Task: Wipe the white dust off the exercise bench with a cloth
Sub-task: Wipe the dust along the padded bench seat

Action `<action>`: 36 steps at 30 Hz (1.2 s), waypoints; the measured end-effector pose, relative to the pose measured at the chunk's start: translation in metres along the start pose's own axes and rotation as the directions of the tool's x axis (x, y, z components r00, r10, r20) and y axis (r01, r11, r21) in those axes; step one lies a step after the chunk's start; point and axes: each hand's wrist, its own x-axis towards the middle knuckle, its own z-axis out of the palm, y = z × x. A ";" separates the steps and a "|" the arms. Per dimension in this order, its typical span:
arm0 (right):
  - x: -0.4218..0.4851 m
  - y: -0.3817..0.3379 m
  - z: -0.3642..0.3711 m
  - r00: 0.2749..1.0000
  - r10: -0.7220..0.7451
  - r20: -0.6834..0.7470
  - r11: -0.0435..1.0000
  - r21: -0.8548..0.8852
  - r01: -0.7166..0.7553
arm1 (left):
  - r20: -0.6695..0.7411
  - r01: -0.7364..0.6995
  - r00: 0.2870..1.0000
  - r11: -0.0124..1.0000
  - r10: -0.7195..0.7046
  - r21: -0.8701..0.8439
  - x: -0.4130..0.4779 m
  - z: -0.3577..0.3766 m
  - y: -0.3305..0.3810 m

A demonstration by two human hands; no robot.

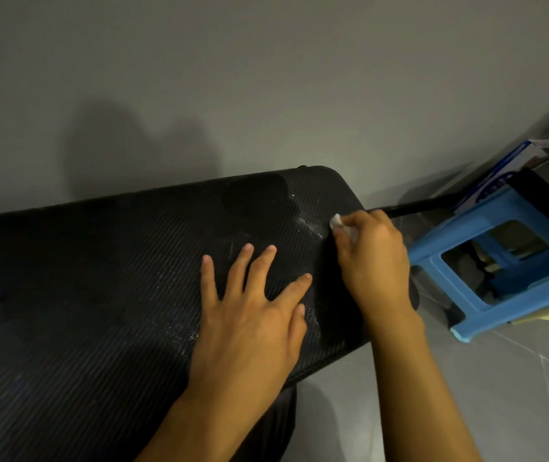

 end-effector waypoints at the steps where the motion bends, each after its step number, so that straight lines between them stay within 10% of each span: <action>1: 0.003 -0.004 0.001 0.999 -0.042 0.003 0.999 -0.009 0.042 | 0.001 0.000 1.000 1.000 0.000 0.001 0.000 0.000 0.000; 5: -0.016 -0.004 -0.002 0.978 -0.186 0.094 0.979 0.097 0.177 | 0.000 0.003 1.000 1.000 -0.003 -0.011 0.002 0.000 0.000; 11: 0.021 -0.005 0.007 1.000 0.028 0.009 0.999 -0.042 -0.028 | 0.003 0.002 1.000 1.000 -0.002 -0.021 0.000 -0.001 -0.001; 17: 0.005 -0.017 0.010 0.924 -0.357 0.136 0.925 0.189 0.329 | 0.005 0.008 1.000 1.000 -0.008 -0.019 0.001 -0.002 -0.001; 23: 0.031 -0.005 0.015 0.988 -0.148 0.052 0.989 0.014 0.147 | 0.003 0.007 1.000 1.000 -0.007 -0.030 0.001 -0.001 -0.001; 30: -0.003 -0.006 0.001 0.880 -0.437 0.185 0.890 0.227 0.394 | -0.002 0.011 1.000 0.999 -0.012 -0.031 0.001 -0.002 -0.001; 36: 0.065 -0.025 0.029 0.997 -0.078 0.021 0.997 -0.004 0.078 | 0.004 0.025 1.000 0.999 -0.025 -0.039 0.001 -0.002 0.000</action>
